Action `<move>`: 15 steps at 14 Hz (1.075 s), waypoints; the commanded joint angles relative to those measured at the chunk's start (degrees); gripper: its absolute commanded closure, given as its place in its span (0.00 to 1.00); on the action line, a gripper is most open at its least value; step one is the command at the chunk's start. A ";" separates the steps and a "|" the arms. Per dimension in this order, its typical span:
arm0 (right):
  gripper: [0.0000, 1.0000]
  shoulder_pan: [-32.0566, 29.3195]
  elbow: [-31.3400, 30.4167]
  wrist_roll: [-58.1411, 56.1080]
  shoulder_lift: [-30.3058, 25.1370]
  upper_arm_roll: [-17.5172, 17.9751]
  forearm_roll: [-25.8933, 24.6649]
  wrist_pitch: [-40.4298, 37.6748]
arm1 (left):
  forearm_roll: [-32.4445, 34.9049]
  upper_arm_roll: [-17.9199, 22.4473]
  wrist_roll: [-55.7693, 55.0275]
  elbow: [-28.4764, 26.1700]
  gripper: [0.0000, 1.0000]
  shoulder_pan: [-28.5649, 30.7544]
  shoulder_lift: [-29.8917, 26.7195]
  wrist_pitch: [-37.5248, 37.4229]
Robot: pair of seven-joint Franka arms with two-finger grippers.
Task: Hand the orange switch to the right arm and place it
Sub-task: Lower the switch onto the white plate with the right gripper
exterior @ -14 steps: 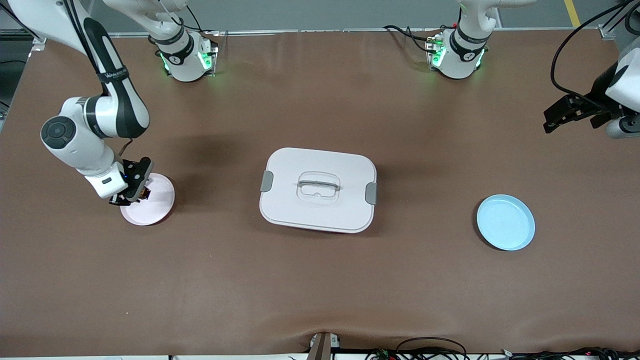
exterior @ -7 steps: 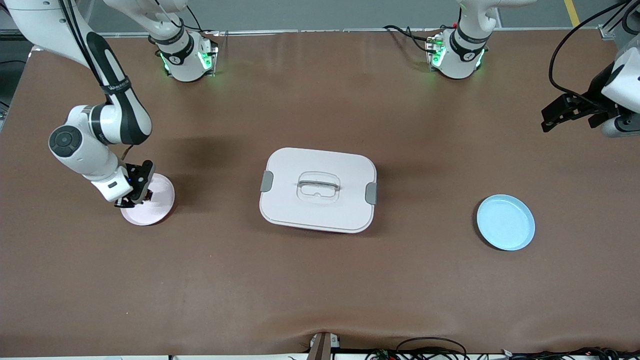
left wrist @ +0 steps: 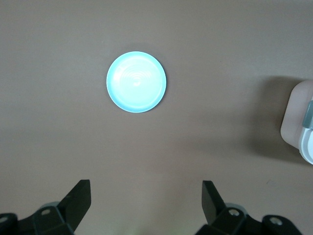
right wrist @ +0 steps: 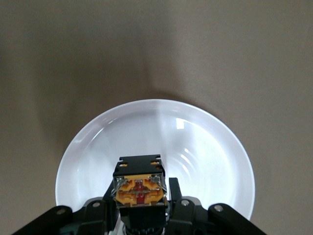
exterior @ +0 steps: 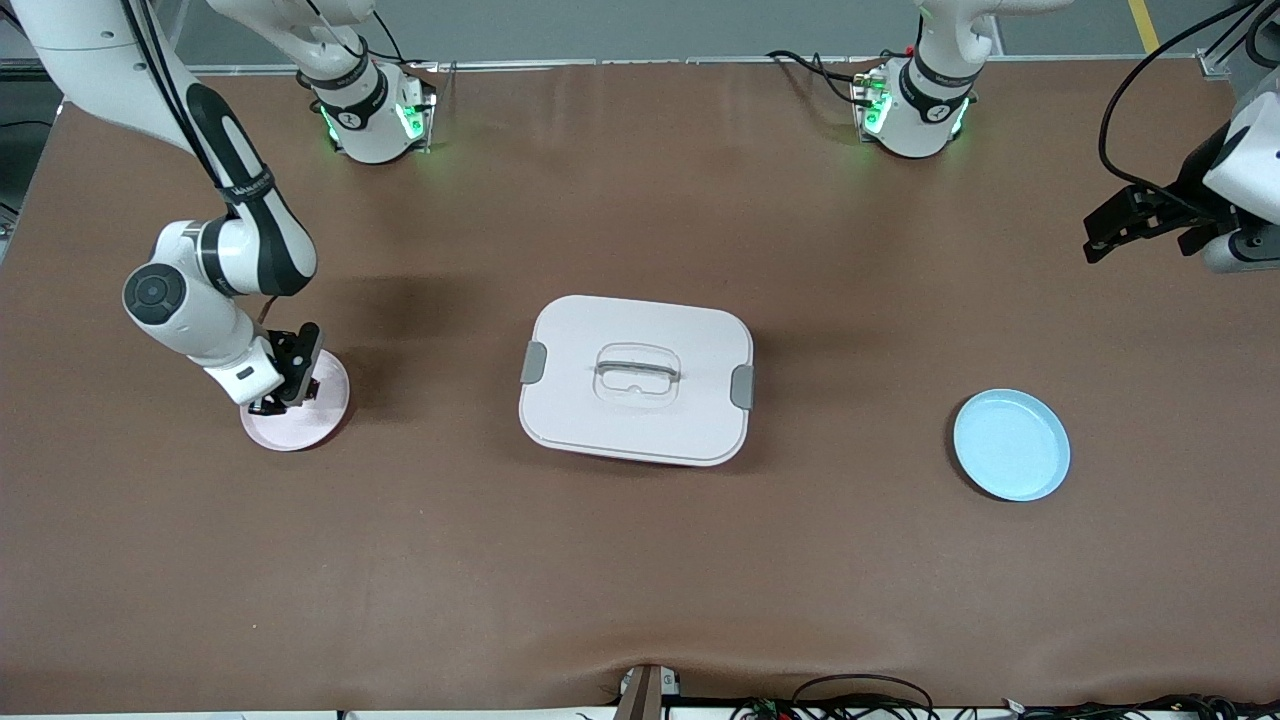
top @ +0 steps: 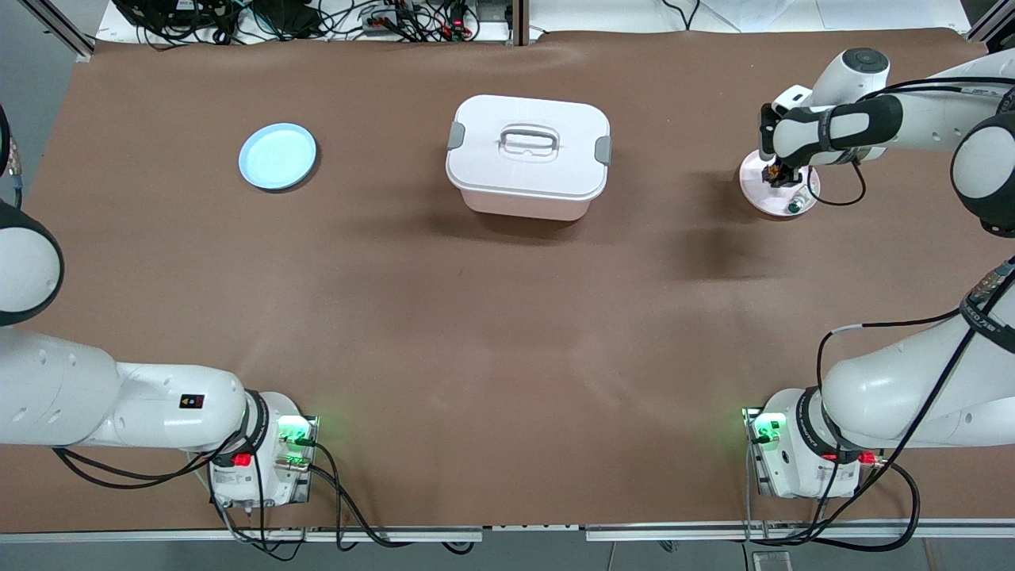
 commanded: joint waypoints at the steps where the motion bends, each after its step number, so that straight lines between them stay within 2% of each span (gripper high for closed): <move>1: 0.97 -0.68 -1.45 -0.37 0.09 0.68 -1.04 1.46 | -0.68 0.43 1.51 -0.94 0.00 0.07 -1.11 0.64; 8: 0.92 -0.50 -1.72 -0.37 1.14 0.59 -1.04 1.55 | -0.76 0.69 3.00 -0.94 0.00 0.15 -1.37 1.00; 11: 0.85 -0.50 -1.72 -0.28 1.76 0.59 -0.95 2.08 | -0.76 0.69 3.00 -1.03 0.00 0.15 -1.19 0.82; 13: 0.76 -0.41 -1.72 -0.19 1.76 0.59 -0.86 2.08 | -0.76 0.69 3.09 -0.94 0.00 0.07 -1.02 1.08; 15: 0.53 -0.41 -1.54 -0.19 1.76 0.59 -0.86 2.86 | -0.76 0.61 3.09 -0.94 0.00 0.07 -0.75 1.43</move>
